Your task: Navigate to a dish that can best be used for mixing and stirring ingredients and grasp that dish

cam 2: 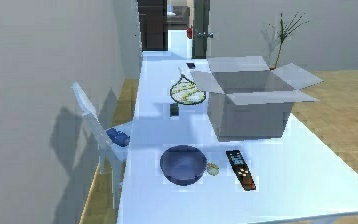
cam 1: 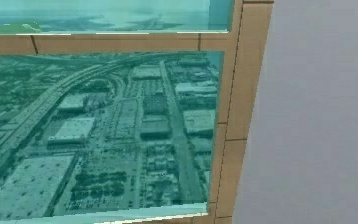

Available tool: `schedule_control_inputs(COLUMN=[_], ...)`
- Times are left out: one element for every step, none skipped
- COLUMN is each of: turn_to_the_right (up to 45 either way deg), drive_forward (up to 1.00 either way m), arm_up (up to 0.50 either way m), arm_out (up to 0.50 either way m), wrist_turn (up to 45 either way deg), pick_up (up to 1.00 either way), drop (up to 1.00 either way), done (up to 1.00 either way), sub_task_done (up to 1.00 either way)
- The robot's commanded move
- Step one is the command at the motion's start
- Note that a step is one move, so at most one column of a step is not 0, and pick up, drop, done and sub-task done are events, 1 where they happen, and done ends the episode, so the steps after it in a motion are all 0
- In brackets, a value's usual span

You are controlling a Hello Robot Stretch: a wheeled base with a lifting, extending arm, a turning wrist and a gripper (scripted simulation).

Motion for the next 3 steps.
schedule_control_inputs(turn_to_the_right=[0.0, 0.0, 0.0], drive_forward=[0.00, 0.00, 0.00], arm_up=[0.38, 0.00, 0.00], arm_out=[0.00, 0.18, 0.00], wrist_turn=[0.0, 0.0, 45.0], pick_up=[0.00, 0.00, 0.00], drop=[0.00, 0.00, 0.00], done=[0.00, 0.00, 0.00], sub_task_done=[0.00, 0.00, 0.00])
